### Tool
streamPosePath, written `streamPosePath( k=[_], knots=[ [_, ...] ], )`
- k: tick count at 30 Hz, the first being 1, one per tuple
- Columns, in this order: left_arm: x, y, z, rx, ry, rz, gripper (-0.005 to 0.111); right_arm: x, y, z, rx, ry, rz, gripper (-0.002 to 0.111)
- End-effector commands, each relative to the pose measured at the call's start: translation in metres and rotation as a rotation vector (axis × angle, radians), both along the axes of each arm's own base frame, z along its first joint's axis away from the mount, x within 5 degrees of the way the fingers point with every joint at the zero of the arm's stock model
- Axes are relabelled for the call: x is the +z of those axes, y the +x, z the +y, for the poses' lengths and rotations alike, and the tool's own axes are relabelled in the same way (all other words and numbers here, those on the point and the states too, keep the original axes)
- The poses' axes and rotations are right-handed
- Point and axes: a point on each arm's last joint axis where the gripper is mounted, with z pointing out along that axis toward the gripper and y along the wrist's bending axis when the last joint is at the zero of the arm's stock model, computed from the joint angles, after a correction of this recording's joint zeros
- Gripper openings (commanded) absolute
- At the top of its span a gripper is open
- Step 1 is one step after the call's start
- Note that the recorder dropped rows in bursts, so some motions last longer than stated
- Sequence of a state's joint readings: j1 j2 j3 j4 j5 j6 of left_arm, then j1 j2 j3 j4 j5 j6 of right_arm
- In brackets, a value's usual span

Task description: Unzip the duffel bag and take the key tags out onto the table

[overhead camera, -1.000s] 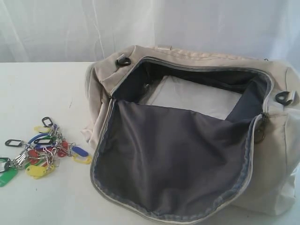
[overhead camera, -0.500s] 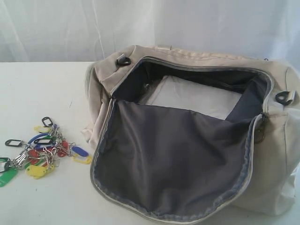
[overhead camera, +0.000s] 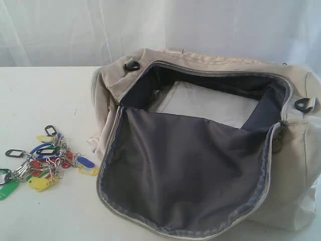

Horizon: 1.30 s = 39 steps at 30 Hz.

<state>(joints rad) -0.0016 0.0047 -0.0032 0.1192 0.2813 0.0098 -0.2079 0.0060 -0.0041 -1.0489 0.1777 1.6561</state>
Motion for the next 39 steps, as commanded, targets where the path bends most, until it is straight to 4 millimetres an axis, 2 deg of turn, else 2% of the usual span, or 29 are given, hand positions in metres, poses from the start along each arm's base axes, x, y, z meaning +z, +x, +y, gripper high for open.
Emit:
streamPosePath(
  k=[1, 13, 16, 18, 23, 27, 31, 39],
  knots=[
    [-0.001, 0.0, 0.0, 0.004, -0.022, -0.002, 0.0, -0.001, 0.0, 0.0, -0.002, 0.001, -0.002, 0.0],
    [-0.001, 0.0, 0.0, 0.004, -0.022, -0.002, 0.0, -0.001, 0.0, 0.0, -0.005, -0.01, 0.005, 0.0],
    [-0.001, 0.0, 0.0, 0.004, -0.022, -0.002, 0.0, 0.0, 0.001, 0.004, 0.043, 0.061, -0.034, 0.0],
    [-0.001, 0.0, 0.0, 0.004, -0.022, -0.002, 0.0, -0.001, 0.001, 0.005, 0.06, -0.054, 0.017, 0.0],
    [-0.001, 0.0, 0.0, 0.004, -0.022, -0.002, 0.0, -0.001, 0.003, 0.012, 0.131, -0.486, 0.147, 0.0],
    [-0.001, 0.0, 0.0, 0.004, -0.022, -0.002, 0.0, -0.004, 0.004, 0.014, 0.162, -0.603, 0.209, 0.0],
    [-0.001, 0.0, 0.0, 0.004, -0.022, -0.002, 0.0, -0.02, 0.002, 0.015, 0.224, -0.562, 0.372, 0.0],
    [-0.001, 0.0, 0.0, 0.004, -0.022, -0.002, 0.0, -0.022, 0.001, 0.015, 0.224, -0.485, 0.369, 0.0]
  ],
)
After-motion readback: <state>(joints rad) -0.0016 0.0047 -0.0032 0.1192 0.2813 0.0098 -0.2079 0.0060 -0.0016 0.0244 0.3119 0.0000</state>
